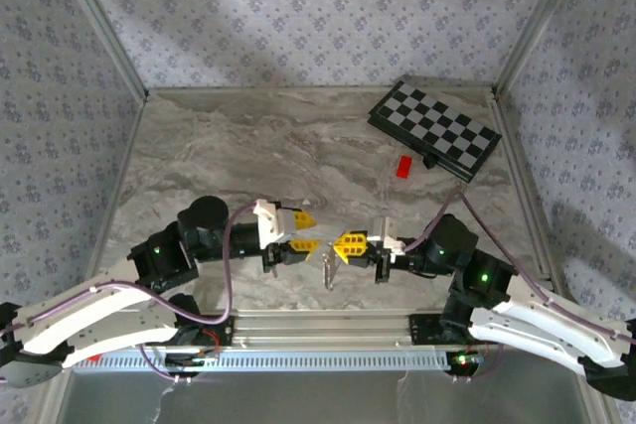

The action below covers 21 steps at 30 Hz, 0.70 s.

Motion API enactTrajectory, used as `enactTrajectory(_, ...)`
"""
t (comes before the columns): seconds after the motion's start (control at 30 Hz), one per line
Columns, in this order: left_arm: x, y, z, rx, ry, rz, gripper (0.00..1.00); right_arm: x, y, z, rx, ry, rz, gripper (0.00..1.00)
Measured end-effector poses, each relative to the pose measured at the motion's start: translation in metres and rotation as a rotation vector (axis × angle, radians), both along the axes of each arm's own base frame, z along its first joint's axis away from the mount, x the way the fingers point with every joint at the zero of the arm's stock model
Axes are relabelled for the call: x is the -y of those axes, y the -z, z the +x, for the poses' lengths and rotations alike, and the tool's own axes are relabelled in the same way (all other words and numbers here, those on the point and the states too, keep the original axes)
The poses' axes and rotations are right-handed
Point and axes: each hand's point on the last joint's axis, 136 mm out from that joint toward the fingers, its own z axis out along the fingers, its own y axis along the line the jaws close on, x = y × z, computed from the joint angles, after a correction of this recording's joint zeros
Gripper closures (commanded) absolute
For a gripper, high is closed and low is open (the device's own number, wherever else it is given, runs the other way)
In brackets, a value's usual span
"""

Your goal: Put the keys on the keyring

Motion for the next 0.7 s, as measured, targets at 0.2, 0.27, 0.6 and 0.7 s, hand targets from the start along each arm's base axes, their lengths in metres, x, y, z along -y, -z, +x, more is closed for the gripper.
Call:
enactTrajectory(0.2,0.0,-0.018,-0.01,-0.013,0.05,-0.091,0.6,0.001,-0.019,-0.001,-0.026,-0.043,0.134,1.0)
enactTrajectory(0.27,0.001,-0.019,-0.014,-0.021,0.071,-0.098,0.6,0.002,-0.023,-0.001,-0.034,-0.052,0.162,1.0)
enactTrajectory(0.6,0.009,-0.015,-0.017,-0.043,0.111,-0.093,0.64,0.001,-0.042,-0.003,-0.042,-0.102,0.242,1.0)
enactTrajectory(0.7,0.01,-0.016,-0.017,-0.044,0.113,-0.099,0.67,-0.001,-0.042,-0.005,-0.045,-0.121,0.241,1.0)
